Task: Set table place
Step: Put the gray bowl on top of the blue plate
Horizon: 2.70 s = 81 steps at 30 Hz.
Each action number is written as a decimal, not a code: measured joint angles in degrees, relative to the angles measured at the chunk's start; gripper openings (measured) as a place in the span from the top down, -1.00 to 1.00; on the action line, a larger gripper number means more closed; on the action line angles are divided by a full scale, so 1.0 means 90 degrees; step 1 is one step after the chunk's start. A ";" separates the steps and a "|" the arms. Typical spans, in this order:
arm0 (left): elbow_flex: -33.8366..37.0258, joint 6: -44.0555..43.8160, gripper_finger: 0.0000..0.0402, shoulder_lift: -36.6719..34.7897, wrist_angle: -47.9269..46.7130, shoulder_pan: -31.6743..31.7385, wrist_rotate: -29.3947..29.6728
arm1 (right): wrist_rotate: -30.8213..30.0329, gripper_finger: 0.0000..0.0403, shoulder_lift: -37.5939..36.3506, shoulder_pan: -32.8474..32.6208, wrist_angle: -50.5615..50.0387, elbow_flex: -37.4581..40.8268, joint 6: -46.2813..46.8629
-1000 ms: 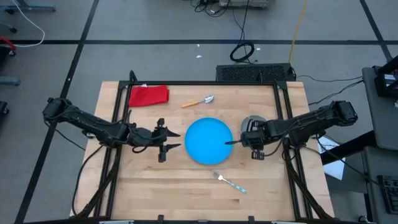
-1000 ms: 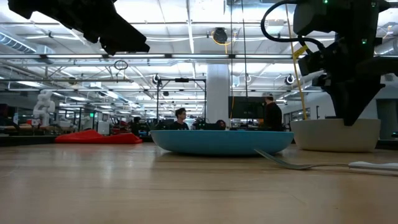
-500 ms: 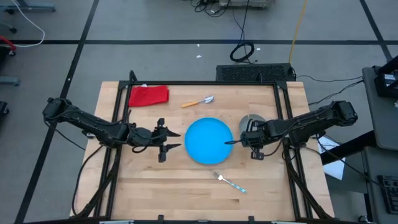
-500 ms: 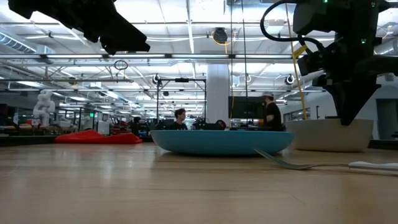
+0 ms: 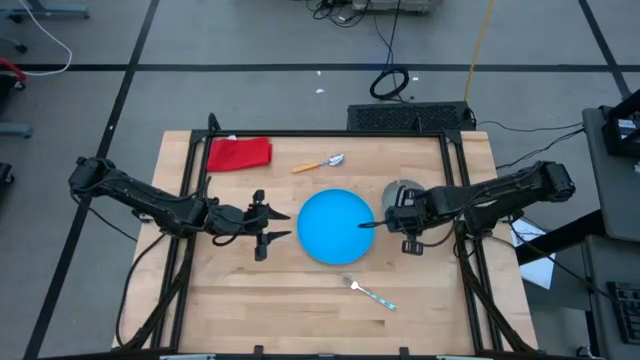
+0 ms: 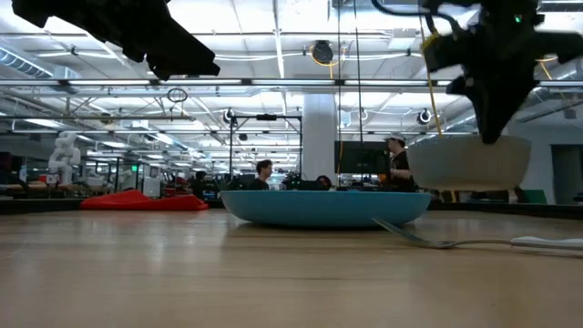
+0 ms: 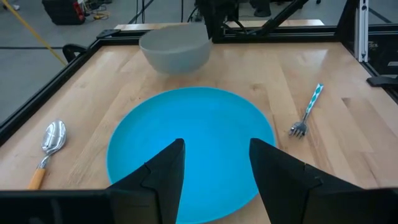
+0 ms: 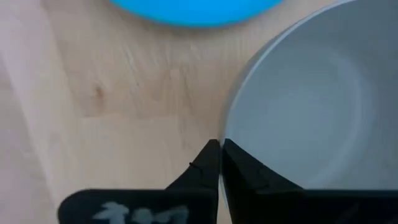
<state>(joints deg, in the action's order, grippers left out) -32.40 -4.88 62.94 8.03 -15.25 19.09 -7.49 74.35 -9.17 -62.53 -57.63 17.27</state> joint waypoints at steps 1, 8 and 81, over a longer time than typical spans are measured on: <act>0.0000 0.0017 0.07 0.0000 0.0000 0.0000 0.0002 | 0.0000 1.00 0.0000 0.0000 -0.0080 -0.0159 -0.0003; 0.0000 0.0031 0.07 0.0000 0.0000 0.0000 0.0002 | -0.0368 1.00 0.0072 -0.0158 -0.0859 -0.1327 0.0001; 0.0000 0.0079 0.07 0.0002 -0.0007 0.0000 0.0046 | 0.0204 1.00 0.3398 -0.0148 0.0711 -0.4093 -0.1922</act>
<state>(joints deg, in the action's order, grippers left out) -32.40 -4.16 62.96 7.97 -15.25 19.51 -5.65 104.93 -10.50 -56.13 -94.47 -0.02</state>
